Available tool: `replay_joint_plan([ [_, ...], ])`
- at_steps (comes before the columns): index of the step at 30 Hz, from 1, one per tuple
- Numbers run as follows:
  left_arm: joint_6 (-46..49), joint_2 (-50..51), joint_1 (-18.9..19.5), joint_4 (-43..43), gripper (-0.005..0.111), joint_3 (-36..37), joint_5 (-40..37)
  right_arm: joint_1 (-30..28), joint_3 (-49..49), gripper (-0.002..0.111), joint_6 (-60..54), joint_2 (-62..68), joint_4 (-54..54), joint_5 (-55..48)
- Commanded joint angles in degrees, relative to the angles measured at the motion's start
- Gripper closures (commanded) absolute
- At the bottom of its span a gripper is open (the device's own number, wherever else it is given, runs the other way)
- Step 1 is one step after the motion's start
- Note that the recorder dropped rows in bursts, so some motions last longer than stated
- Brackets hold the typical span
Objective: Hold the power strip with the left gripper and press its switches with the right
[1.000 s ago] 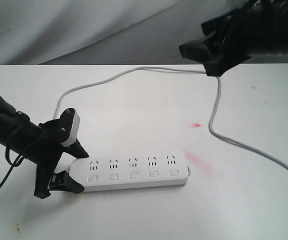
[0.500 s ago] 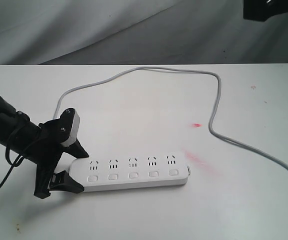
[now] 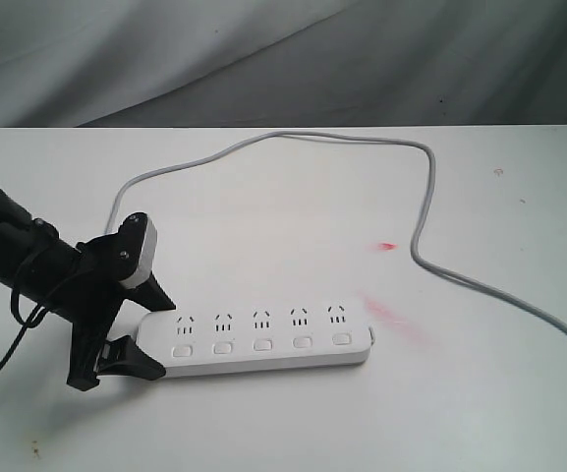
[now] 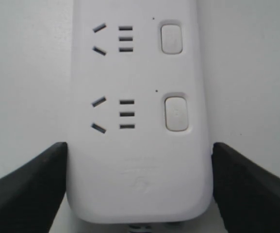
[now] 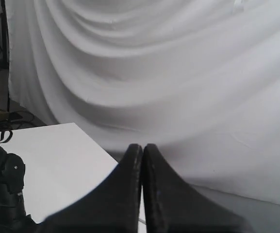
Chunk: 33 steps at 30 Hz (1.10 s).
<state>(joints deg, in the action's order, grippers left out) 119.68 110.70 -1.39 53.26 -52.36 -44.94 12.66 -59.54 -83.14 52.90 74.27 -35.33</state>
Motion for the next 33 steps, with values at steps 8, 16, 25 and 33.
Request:
replay_joint_plan([
  [8, 0.3, 0.0, -0.2, 0.1, 0.064, -0.3, 0.0, 0.0, 0.1, 0.108, 0.5, -2.0, 0.2, -0.5],
  [16, 0.3, 0.0, -0.2, 0.1, 0.064, -0.3, 0.0, 0.0, 0.1, 0.108, 0.7, -2.0, 0.2, -0.5],
  [25, 0.3, 0.0, -0.2, 0.1, 0.064, -0.3, 0.0, 0.0, 0.1, 0.108, 0.5, -2.0, -1.1, 6.6],
  [33, 0.3, 0.0, -0.2, 0.1, 0.064, -0.3, 0.0, 0.0, 0.1, 0.108, 18.4, -2.0, 2.2, 24.7],
])
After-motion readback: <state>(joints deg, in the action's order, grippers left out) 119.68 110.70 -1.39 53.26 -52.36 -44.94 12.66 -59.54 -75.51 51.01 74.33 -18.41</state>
